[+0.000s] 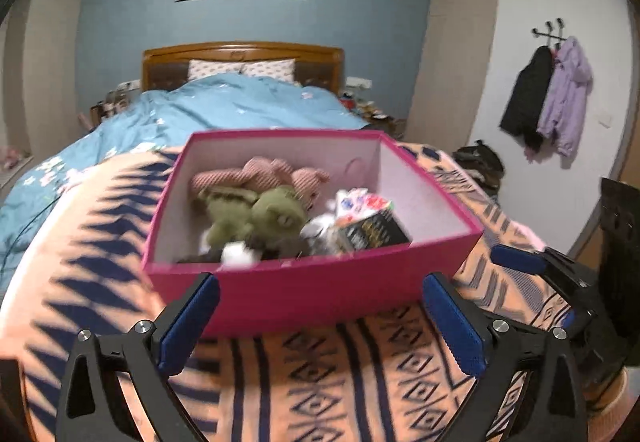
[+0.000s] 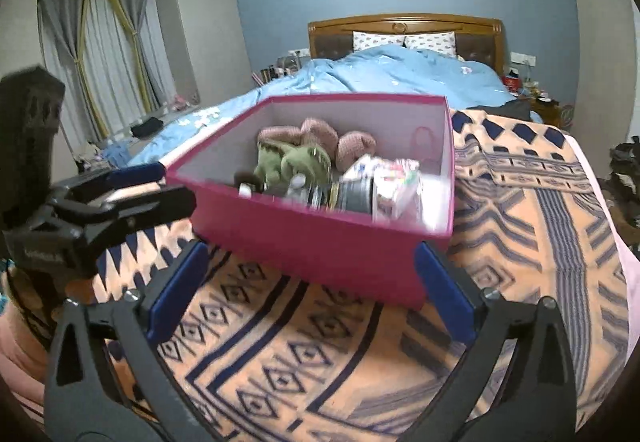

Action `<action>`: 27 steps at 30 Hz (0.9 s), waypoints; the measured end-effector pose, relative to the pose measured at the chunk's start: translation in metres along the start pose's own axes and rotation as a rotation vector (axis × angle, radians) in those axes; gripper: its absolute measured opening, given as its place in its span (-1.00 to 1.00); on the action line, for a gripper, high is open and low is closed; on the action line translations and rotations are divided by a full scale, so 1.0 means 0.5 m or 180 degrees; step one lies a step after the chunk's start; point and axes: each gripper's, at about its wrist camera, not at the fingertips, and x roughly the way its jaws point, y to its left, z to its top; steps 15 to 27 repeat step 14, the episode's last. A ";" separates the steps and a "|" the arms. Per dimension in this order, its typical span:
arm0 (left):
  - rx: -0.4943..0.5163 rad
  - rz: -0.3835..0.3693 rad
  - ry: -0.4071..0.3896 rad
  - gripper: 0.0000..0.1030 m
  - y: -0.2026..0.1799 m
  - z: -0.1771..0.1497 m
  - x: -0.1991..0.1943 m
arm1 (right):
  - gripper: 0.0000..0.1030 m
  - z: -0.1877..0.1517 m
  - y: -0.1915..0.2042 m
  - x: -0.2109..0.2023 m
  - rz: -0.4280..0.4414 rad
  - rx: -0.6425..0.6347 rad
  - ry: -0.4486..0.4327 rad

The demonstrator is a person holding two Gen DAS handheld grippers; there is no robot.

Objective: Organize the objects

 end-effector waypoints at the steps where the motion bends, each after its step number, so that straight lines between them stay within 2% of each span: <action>1: -0.0008 0.0039 0.0033 1.00 0.002 -0.011 -0.001 | 1.00 -0.011 0.004 0.000 -0.0014 0.0007 0.0021; 3: 0.0002 0.0094 0.0126 1.00 0.002 -0.030 -0.002 | 1.00 -0.026 0.008 -0.002 -0.0040 0.0046 0.0026; 10: 0.0099 0.0436 0.0206 1.00 -0.007 -0.078 -0.014 | 1.00 -0.054 0.019 -0.004 -0.0174 0.0058 0.0044; 27: 0.0069 0.0449 0.0176 1.00 -0.012 -0.093 -0.022 | 1.00 -0.061 0.029 -0.002 -0.0181 0.0027 0.0058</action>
